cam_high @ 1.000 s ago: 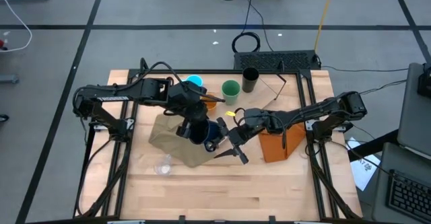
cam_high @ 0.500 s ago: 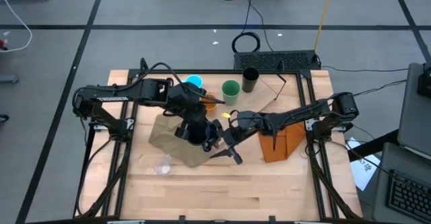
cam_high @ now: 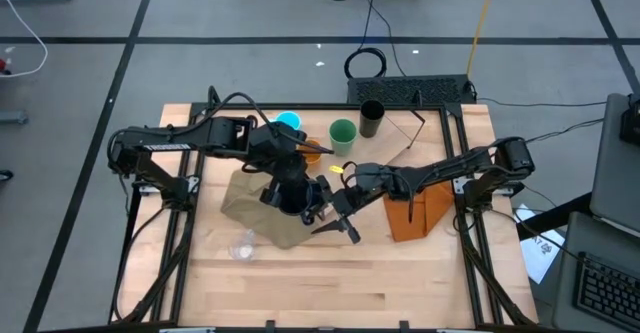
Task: Stack small to large cups/mugs on shelf
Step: Put the dark blue mug on the shelf
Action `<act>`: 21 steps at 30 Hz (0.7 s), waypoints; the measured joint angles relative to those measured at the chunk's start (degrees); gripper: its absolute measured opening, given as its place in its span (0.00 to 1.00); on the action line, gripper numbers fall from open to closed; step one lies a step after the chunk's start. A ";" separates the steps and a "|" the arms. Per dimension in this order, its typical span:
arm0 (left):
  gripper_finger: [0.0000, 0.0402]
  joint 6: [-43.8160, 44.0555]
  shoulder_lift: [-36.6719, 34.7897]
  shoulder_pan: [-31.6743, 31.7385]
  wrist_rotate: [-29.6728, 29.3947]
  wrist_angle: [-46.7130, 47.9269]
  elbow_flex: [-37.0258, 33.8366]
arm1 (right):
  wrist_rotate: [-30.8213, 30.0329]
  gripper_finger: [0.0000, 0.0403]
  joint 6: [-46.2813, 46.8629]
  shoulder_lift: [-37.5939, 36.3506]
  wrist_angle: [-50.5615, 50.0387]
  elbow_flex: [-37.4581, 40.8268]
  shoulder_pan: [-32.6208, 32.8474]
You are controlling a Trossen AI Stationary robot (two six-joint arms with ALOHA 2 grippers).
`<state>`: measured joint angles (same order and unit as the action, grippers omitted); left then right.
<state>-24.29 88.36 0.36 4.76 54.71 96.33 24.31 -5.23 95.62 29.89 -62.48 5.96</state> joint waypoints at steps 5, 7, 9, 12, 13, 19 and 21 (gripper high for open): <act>0.04 -0.61 0.00 0.00 -0.16 0.63 0.42 | -0.01 0.39 1.06 0.84 1.92 0.00 0.00; 0.04 -0.62 0.00 0.00 -0.23 0.62 0.42 | 0.00 0.39 1.15 0.84 1.79 -0.02 0.00; 0.04 -0.68 0.02 0.00 -0.26 0.62 0.42 | -0.02 0.39 1.14 0.84 1.77 -0.02 0.00; 0.04 -0.72 0.02 0.00 -0.29 0.62 0.42 | -0.02 0.39 1.14 0.84 1.52 -0.04 0.00; 0.04 -0.74 0.04 0.00 -0.29 0.62 0.42 | -0.02 0.39 1.16 0.84 1.38 -0.04 0.00; 0.04 -1.18 0.07 0.00 -0.31 0.60 0.42 | -0.01 0.39 1.50 0.89 -0.16 -0.04 0.00; 0.04 -1.16 0.07 0.02 -0.33 0.59 0.42 | -0.28 0.38 1.42 0.93 -0.26 -0.04 0.04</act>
<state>-25.45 88.42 0.38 4.42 55.31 96.75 24.03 -3.81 96.55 29.63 -62.52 6.00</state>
